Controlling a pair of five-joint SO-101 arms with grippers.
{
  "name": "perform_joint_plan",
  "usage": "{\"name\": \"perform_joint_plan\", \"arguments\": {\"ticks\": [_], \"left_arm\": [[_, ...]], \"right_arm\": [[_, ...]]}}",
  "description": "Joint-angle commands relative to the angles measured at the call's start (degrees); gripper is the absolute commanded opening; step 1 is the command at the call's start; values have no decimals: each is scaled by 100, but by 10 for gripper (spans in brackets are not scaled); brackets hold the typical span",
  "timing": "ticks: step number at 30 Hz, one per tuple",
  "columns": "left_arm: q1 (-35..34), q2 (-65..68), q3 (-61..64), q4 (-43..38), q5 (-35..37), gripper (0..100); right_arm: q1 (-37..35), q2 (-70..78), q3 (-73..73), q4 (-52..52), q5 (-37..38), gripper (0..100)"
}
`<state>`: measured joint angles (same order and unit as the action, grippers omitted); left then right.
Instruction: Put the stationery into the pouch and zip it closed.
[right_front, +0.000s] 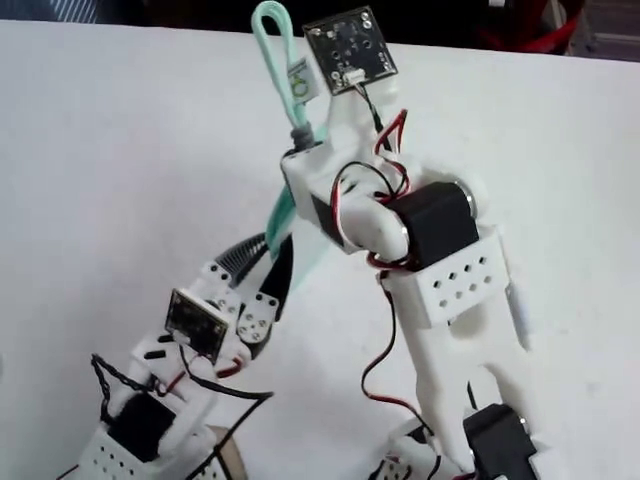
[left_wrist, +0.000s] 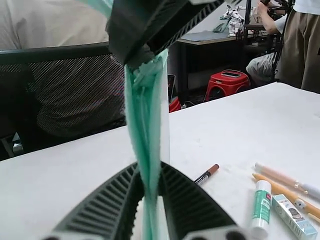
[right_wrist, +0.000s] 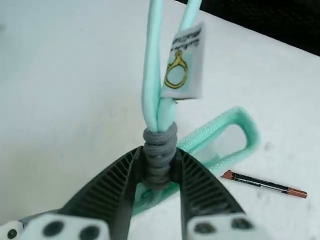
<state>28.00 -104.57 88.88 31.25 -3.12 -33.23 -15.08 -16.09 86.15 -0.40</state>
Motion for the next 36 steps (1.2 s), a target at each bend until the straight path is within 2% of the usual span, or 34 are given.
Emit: {"name": "perform_joint_plan", "arguments": {"ticks": [1,9,18,21,33,36], "left_arm": [[84,-13,-141,-79,-273,20],[84,-13,-141,9,-273,20],[84,-13,-141,53,-273,20],[84,-13,-141,53,-273,20],[84,-13,-141,79,-273,20],[84,-13,-141,88,-273,20]], "right_arm": [[-277,22,44,215,281,18],[-857,13,9,629,923,18],[-875,-734,35,664,932,19],[-1130,-963,53,760,932,19],[-1209,-1033,0,558,888,22],[-1200,-1024,0,391,888,72]]}}
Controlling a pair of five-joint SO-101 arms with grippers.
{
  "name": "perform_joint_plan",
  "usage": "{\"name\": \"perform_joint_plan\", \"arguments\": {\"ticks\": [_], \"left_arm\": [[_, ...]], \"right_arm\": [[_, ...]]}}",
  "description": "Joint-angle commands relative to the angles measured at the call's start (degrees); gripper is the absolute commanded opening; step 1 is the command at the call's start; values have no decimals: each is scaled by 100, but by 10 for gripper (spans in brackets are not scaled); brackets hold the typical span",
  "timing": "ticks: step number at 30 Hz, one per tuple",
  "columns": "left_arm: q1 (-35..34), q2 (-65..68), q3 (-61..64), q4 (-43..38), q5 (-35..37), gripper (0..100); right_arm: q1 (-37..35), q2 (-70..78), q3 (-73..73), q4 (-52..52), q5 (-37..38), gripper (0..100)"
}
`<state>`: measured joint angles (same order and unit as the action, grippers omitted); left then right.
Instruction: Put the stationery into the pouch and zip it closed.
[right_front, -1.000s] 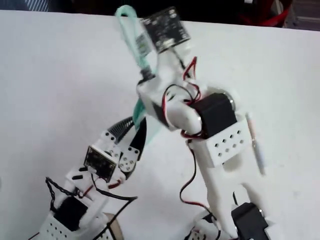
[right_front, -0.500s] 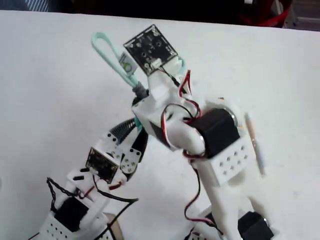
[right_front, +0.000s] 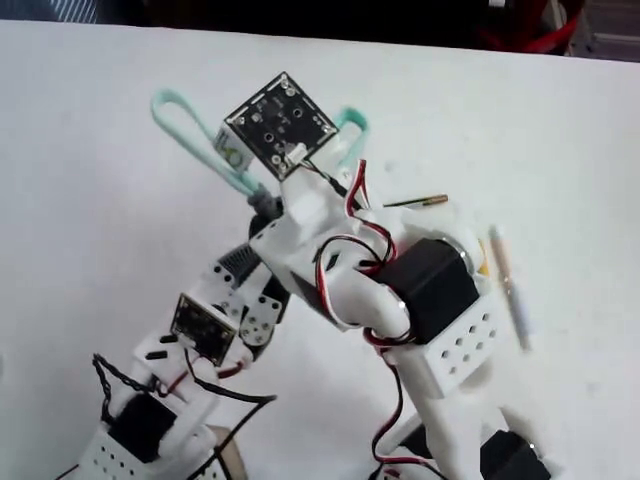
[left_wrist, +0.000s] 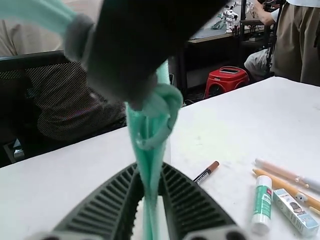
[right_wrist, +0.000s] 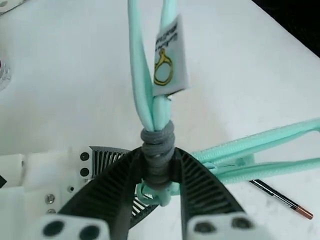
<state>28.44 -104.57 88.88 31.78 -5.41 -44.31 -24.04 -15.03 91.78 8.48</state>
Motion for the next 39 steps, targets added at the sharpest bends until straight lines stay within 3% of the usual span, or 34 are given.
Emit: {"name": "perform_joint_plan", "arguments": {"ticks": [1,6,10,14,22,25,28,39], "left_arm": [[40,-13,-141,35,-44,20],[40,-13,-123,35,-44,20],[40,-13,-105,35,-44,20],[40,-13,-105,35,-44,20],[31,-13,-97,35,-79,21],[-163,-13,-97,35,-79,21],[-347,-13,-123,18,-62,21],[-409,-13,-35,-26,-44,21]], "right_arm": [[-48,-127,-114,-242,-9,119],[136,-136,-888,-470,0,350],[215,-110,-2391,-532,70,336],[1314,-92,-3138,-356,123,333],[4453,646,-1327,-426,114,300],[4910,1411,-615,-760,149,263],[4919,2325,-255,-848,97,245],[4760,5332,-1459,-1165,-2848,244]]}}
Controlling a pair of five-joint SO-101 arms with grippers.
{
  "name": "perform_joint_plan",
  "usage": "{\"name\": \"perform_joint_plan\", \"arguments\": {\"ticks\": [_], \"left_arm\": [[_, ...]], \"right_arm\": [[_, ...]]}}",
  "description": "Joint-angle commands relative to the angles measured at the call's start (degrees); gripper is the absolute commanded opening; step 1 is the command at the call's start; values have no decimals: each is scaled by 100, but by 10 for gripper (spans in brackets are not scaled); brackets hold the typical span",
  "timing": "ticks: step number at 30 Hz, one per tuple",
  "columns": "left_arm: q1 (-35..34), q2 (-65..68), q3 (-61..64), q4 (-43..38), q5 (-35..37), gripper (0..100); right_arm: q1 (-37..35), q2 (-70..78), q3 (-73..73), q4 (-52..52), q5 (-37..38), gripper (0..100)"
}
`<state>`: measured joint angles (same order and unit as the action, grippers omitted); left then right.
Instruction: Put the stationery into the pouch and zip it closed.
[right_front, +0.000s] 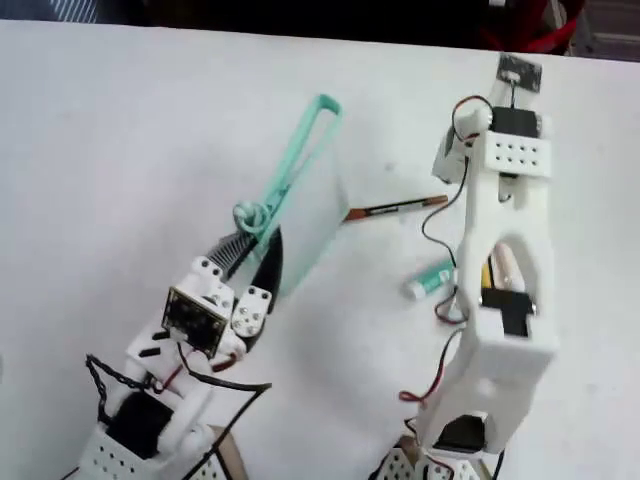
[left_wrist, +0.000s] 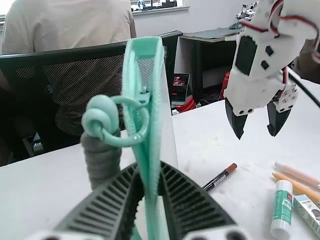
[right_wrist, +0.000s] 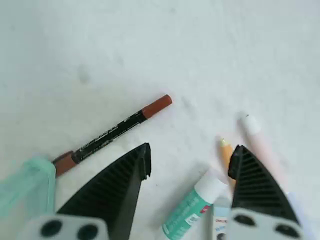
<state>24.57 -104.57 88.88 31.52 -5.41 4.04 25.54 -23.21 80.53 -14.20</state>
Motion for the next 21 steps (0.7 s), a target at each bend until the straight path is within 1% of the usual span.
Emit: {"name": "perform_joint_plan", "arguments": {"ticks": [1,5,8,11,14,18,21], "left_arm": [[-22,-13,-35,0,-44,21],[-22,-13,-35,0,-44,22],[-22,-13,-35,0,-53,22],[-22,-13,-35,0,-62,22],[-22,-13,-35,0,-62,22],[-13,-13,-35,0,-44,22],[-13,-13,-35,0,-44,22]], "right_arm": [[-75,549,-835,-4,-765,244],[-171,1174,-1644,66,-1433,244],[-374,1473,-2084,75,-1609,244],[-558,1719,-2224,75,-1653,241],[-673,2026,-2224,127,-2092,243],[-655,2352,-2277,286,-2171,243],[-602,2466,-2277,119,-2189,243]]}}
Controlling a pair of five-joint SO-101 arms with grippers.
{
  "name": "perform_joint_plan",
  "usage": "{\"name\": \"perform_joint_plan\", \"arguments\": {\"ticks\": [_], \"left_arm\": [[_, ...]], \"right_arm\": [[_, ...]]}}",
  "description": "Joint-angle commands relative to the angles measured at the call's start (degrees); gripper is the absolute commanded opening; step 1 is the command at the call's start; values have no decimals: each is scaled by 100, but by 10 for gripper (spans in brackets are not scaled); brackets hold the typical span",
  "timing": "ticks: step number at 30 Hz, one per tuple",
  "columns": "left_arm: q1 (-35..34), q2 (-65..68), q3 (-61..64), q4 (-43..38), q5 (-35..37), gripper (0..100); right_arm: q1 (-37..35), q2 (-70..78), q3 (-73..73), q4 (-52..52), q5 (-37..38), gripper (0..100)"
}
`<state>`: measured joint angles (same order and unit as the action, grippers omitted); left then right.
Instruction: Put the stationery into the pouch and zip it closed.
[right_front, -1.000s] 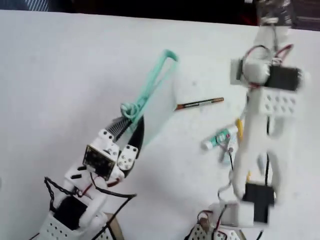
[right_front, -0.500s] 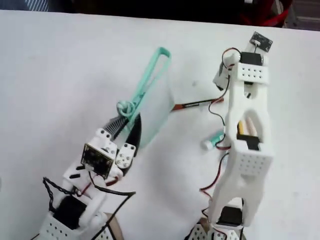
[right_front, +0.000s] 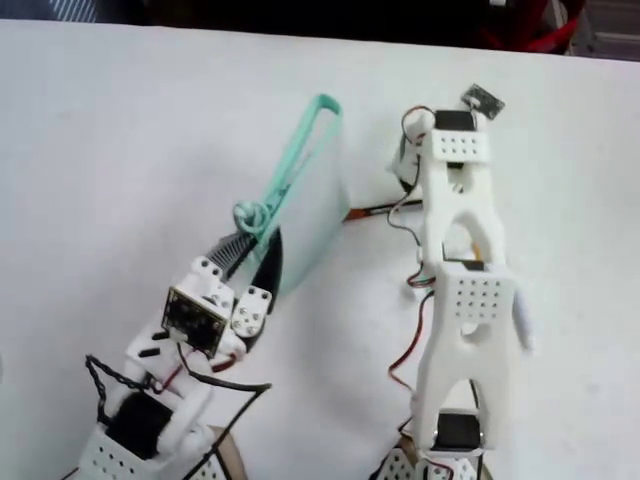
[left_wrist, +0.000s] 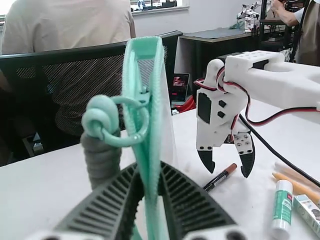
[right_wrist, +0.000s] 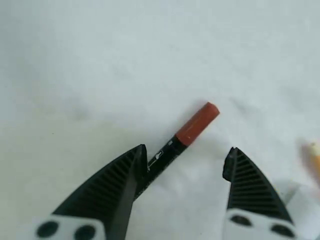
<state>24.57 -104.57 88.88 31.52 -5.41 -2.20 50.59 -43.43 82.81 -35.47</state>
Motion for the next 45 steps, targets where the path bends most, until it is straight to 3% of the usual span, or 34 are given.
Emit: {"name": "perform_joint_plan", "arguments": {"ticks": [1,6,12,19,22,34,40,45], "left_arm": [[-13,-13,-35,9,-44,22],[-13,-13,-35,26,-44,22],[-13,-13,-26,26,-44,22],[-13,-13,-26,26,-44,22],[-13,-13,-26,26,-44,22],[-13,-13,105,-123,-44,22],[-13,-13,114,-167,-53,22],[-13,-13,114,-176,-44,22]], "right_arm": [[40,-40,-255,-189,-62,241],[101,-31,-237,-426,-44,232],[215,321,-299,-752,-35,142],[189,910,-1055,-189,-26,125],[233,1086,-1468,136,-26,12],[1024,927,-3613,1543,-18,18],[1631,418,-4246,1569,510,18],[1719,-444,-4255,1569,1037,18]]}}
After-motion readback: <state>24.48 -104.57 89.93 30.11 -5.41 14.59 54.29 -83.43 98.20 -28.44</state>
